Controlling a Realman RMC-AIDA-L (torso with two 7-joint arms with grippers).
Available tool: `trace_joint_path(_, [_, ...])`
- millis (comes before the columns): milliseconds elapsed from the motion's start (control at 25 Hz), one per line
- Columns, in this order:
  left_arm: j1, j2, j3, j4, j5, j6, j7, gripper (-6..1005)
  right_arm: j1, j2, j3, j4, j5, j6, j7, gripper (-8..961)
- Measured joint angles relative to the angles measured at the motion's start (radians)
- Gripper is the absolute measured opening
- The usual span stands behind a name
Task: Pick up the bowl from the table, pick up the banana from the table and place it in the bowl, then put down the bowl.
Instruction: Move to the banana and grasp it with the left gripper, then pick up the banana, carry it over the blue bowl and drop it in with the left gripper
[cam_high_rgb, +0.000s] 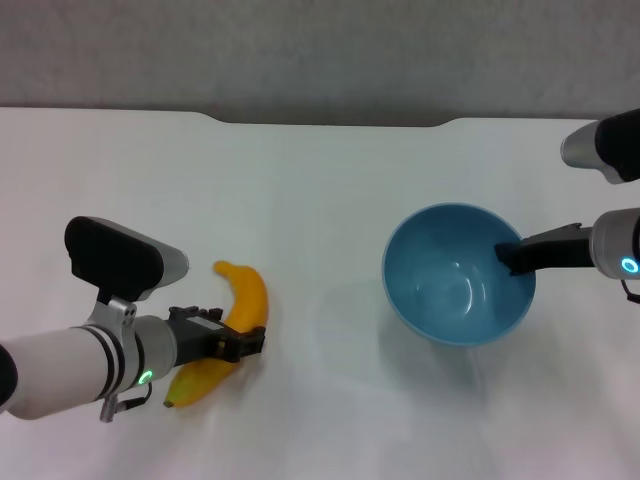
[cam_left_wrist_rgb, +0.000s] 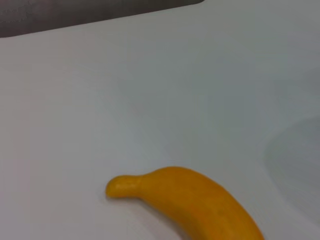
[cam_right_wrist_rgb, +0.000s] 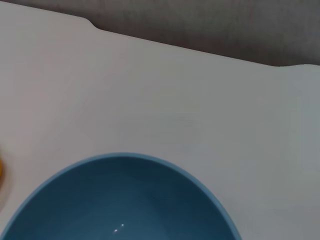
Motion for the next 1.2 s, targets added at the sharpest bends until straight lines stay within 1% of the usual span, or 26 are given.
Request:
trace_joint_path(120, [0.0, 0.002, 0.0, 0.001, 0.001, 0.0, -0.002, 829, 0.0, 0.0, 0.0, 0.0, 0.0, 0.0, 0.0, 32])
trace_joint_path(360, [-0.001, 0.003, 0.0, -0.003, 0.005, -0.001, 0.001, 616, -0.005, 0.0, 0.005, 0.001, 0.0, 0.002, 0.0, 32])
trace_joint_path(440, [0.002, 0.004, -0.002, -0.013, 0.002, -0.005, 0.001, 573, -0.005, 0.0, 0.007, 0.004, 0.001, 0.001, 0.0, 32])
trace_joint_path(560, [0.024, 0.008, -0.015, -0.061, 0.001, -0.018, 0.001, 509, -0.009, 0.0, 0.01, 0.008, 0.002, -0.004, 0.0, 32])
trace_joint_path(600, [0.056, 0.01, -0.035, -0.124, 0.002, -0.022, 0.004, 512, -0.015, 0.0, 0.011, 0.009, 0.002, -0.004, 0.0, 32])
trace_joint_path(640, [0.056, 0.01, -0.035, -0.124, 0.002, -0.022, 0.004, 514, -0.015, 0.0, 0.011, 0.009, 0.002, -0.004, 0.0, 32])
trace_joint_path(760, [0.107, 0.012, -0.061, -0.231, 0.006, -0.026, 0.008, 522, -0.018, 0.0, 0.012, 0.012, 0.002, -0.003, 0.0, 32])
trace_joint_path(800, [0.143, 0.013, -0.079, -0.31, 0.006, -0.038, 0.01, 525, -0.017, 0.0, 0.012, 0.015, 0.002, -0.003, 0.0, 32])
trace_joint_path(840, [0.143, 0.013, -0.079, -0.31, 0.006, -0.038, 0.01, 528, -0.014, 0.0, 0.012, 0.024, 0.008, -0.004, 0.0, 32])
trace_joint_path(920, [0.173, 0.012, -0.094, -0.388, 0.0, -0.05, 0.01, 533, -0.003, 0.0, 0.012, 0.045, 0.034, -0.006, 0.0, 32])
trace_joint_path(1000, [0.183, 0.01, -0.098, -0.447, -0.009, -0.061, 0.01, 538, 0.004, 0.0, 0.01, 0.06, 0.064, -0.006, -0.002, 32])
trace_joint_path(1080, [0.181, 0.009, -0.097, -0.47, -0.015, -0.069, 0.01, 543, 0.018, 0.0, 0.008, 0.075, 0.076, -0.006, -0.004, 32])
trace_joint_path(1120, [0.171, 0.008, -0.091, -0.507, -0.051, -0.093, 0.01, 546, 0.029, 0.0, 0.006, 0.086, 0.077, -0.005, -0.003, 32])
trace_joint_path(1200, [0.167, 0.008, -0.09, -0.515, -0.079, -0.103, 0.01, 551, 0.059, 0.0, 0.002, 0.119, 0.082, -0.005, 0.0, 32])
